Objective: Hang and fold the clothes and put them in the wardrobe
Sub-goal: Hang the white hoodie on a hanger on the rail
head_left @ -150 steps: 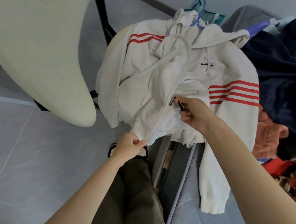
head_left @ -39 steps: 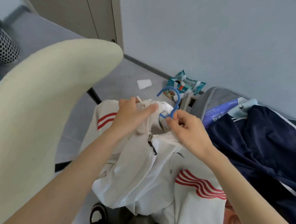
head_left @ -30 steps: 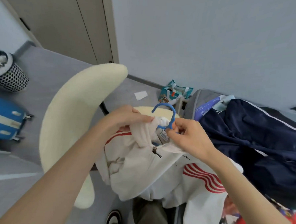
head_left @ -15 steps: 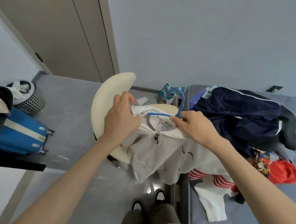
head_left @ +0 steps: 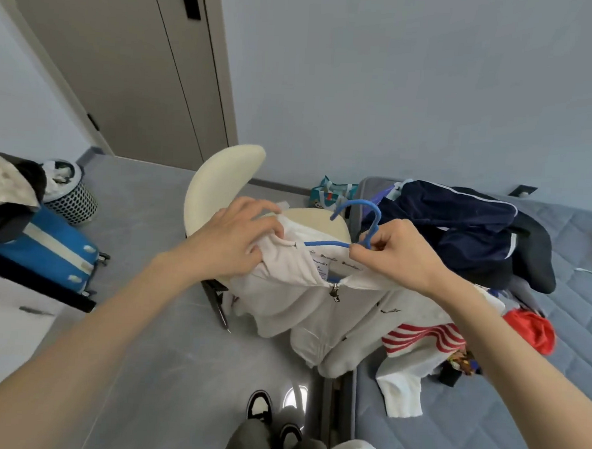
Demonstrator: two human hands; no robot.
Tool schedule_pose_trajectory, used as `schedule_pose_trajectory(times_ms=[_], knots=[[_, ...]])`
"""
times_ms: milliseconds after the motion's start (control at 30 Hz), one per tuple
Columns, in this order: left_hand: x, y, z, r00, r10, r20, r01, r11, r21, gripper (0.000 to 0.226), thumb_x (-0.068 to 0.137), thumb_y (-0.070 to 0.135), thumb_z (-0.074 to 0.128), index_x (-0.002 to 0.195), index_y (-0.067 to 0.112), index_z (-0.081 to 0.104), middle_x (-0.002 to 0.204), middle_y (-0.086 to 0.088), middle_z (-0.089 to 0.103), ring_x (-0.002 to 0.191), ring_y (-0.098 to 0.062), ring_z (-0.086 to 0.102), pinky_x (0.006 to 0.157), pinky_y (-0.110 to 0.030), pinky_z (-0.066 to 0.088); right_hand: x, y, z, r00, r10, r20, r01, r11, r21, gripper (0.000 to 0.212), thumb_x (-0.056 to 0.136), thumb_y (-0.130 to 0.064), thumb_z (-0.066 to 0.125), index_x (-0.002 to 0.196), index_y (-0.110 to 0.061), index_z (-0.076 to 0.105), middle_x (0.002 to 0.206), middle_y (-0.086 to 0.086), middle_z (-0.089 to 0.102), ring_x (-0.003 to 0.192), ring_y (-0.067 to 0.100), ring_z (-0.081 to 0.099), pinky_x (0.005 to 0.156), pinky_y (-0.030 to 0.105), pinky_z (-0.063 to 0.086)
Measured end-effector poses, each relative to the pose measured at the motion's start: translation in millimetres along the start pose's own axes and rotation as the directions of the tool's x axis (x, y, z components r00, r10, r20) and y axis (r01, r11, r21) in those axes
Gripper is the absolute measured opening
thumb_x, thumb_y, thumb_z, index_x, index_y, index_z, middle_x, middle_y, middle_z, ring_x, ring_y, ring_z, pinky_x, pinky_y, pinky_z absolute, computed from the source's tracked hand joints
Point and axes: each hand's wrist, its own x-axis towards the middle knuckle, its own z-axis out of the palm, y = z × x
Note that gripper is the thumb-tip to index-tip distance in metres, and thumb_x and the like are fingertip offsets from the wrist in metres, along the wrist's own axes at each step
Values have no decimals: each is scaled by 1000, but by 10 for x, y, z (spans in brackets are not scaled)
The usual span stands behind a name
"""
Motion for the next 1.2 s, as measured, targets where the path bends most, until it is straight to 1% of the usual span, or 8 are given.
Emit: schedule_pose_trajectory(times_ms=[200,300,533,767,867,1000,1100,1200], knots=[[-141,603,173,983,-37,181,100,930,-353,48,76,55,62,119,49,43,131,28,40,123,6,38,99,-13,30,-579,149,-182,1000,15,-20,-14,998,60,39,68,-30,56,51,-13,26,56,13,25,57,17,18,56,36,21],[-210,837,307,992,83,96,-66,984,-164,50,82,58,59,126,37,47,131,24,45,122,5,38,97,-20,27,-770,147,-237,1000,-23,-3,23,998,66,39,67,-31,56,51,-12,26,57,17,26,58,18,18,56,36,21],[-699,1010,83,969,70,-237,-75,997,-15,37,81,49,67,75,22,42,70,13,43,67,-12,42,59,-22,30,-879,-56,-320,994,-110,13,107,984,143,47,77,-14,65,48,-14,27,49,2,25,51,12,19,53,27,21],[-1606,731,-241,985,-18,-171,73,945,319,61,81,76,31,60,24,57,49,12,48,57,-17,45,51,-25,33,-609,-617,176,919,-251,304,168,947,273,51,88,-31,66,45,-19,42,47,-6,38,49,11,30,56,29,26],[-2065,628,-491,983,-163,-82,181,809,559,82,76,82,2,55,21,53,54,5,59,51,-22,43,63,-27,24,-520,-1017,528,886,-298,355,221,945,240,48,88,-38,63,47,-18,49,50,-5,45,52,10,37,59,28,31],[-2797,422,-699,779,-601,-180,596,618,512,85,62,91,3,87,26,53,90,9,61,82,-15,52,74,-30,18,-518,-1700,1015,814,-411,410,315,906,282,48,90,-39,61,46,-22,53,54,6,47,52,12,36,57,27,30],[-3102,486,-833,764,-541,-351,644,667,374,62,81,72,38,118,25,50,112,9,52,110,-14,49,94,-32,25,-612,-2239,1335,740,-514,433,413,856,311,46,90,-37,61,47,-24,55,52,6,48,49,11,34,54,24,29],[-3321,520,-942,790,-520,-324,598,768,227,33,98,45,35,101,20,56,95,8,59,93,-14,55,97,-34,37,-737,-2643,1556,634,-646,426,537,764,359,40,91,-33,62,53,-23,62,44,-9,46,44,6,37,49,13,28]])
